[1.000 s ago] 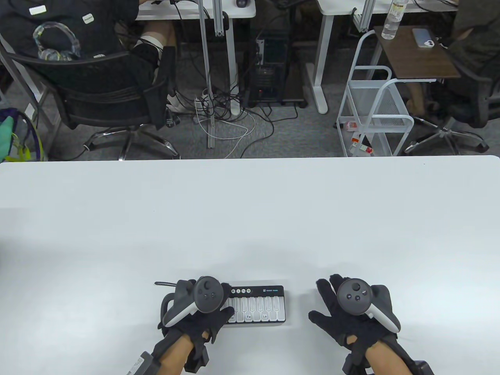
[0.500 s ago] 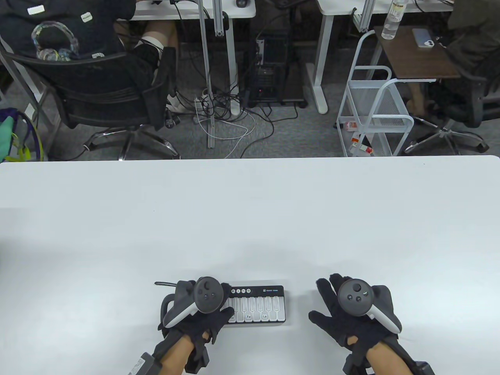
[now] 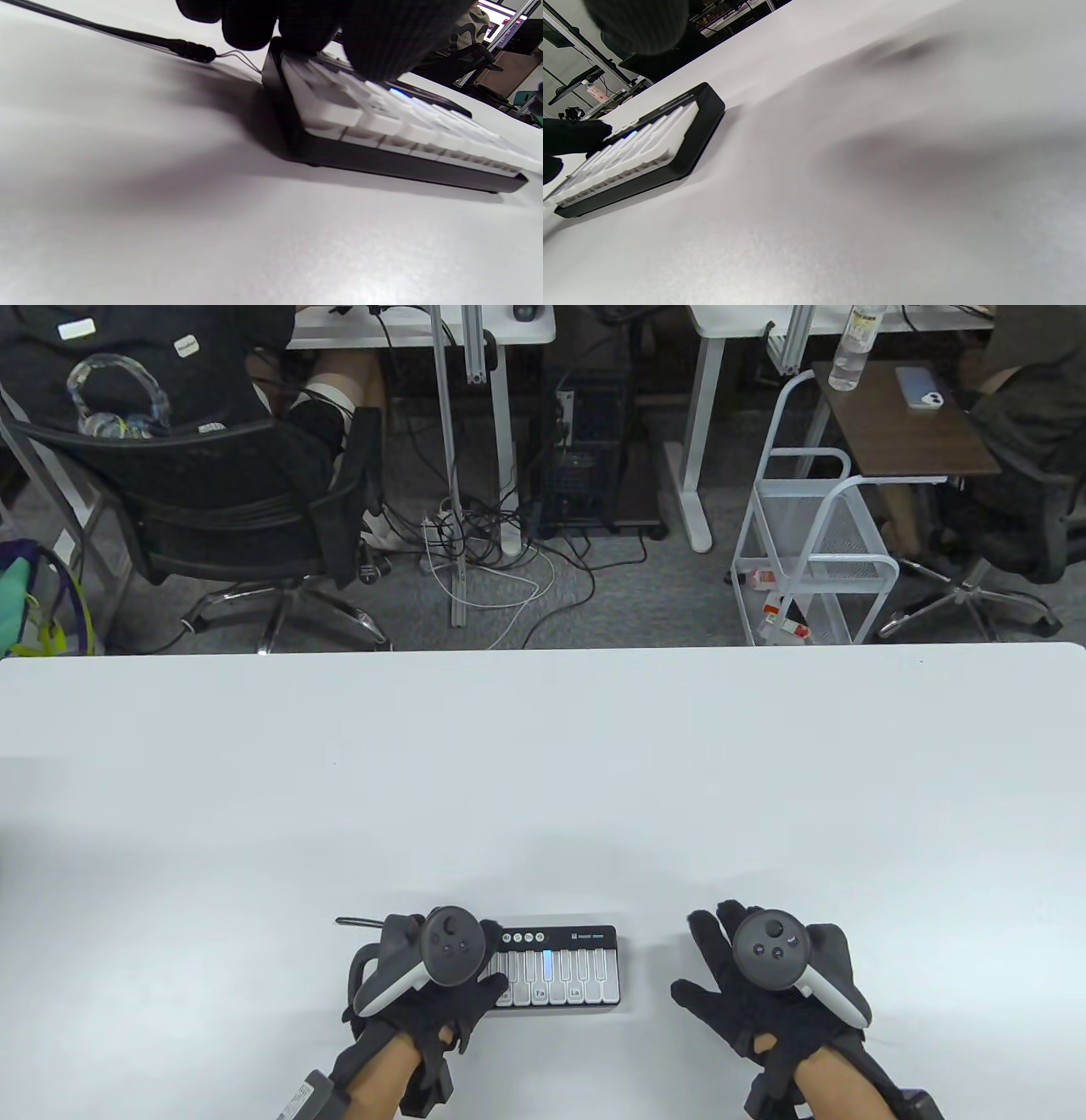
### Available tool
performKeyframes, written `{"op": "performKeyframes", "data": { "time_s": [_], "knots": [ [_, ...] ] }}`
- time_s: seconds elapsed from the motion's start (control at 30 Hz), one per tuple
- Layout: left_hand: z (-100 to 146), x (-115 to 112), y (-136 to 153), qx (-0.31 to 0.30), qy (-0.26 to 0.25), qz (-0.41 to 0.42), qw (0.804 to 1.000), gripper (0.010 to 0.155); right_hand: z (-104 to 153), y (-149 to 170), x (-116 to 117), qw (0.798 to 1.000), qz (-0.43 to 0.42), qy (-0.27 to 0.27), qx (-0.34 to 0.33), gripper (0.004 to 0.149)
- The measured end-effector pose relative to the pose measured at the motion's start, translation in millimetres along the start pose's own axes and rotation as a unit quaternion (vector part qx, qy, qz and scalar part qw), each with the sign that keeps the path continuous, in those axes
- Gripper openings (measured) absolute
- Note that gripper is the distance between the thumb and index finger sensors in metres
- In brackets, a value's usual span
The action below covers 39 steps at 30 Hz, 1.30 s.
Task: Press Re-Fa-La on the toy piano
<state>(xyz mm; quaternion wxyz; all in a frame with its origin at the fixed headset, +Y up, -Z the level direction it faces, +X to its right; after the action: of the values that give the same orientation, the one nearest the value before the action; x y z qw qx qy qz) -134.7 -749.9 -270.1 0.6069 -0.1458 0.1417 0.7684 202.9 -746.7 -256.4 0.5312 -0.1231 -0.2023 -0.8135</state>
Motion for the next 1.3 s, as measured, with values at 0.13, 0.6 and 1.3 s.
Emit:
{"op": "performKeyframes", "data": {
  "time_s": [0.13, 0.6, 1.3],
  "knots": [
    [0, 1, 1, 0.001, -0.003, -0.005, 1.000, 0.069, 0, 0, -1, 1.000, -0.001, 0.000, 0.001, 0.082],
    [20, 36, 33, 0.004, -0.059, 0.044, 0.997, 0.074, 0, 1, -4, 1.000, -0.011, 0.005, -0.004, 0.082],
    [20, 33, 87, 0.034, -0.059, 0.099, 0.993, 0.078, 0, 2, -4, 1.000, -0.007, 0.019, 0.002, 0.082]
  ]
}}
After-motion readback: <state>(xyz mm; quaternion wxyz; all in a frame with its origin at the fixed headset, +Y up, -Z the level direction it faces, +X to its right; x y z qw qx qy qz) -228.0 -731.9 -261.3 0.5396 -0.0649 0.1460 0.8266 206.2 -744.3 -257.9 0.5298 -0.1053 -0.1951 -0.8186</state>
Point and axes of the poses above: the tracker on the back of each hand, its own y axis roughly to the little-finger side, its own z axis roughly from the fingertips to the wrist, x = y × z, the point moved 1 cm from there along -z, roughly from the wrist to the fingertips, and after that the axes turned 14 degrees about x, right-handed, at the moved point
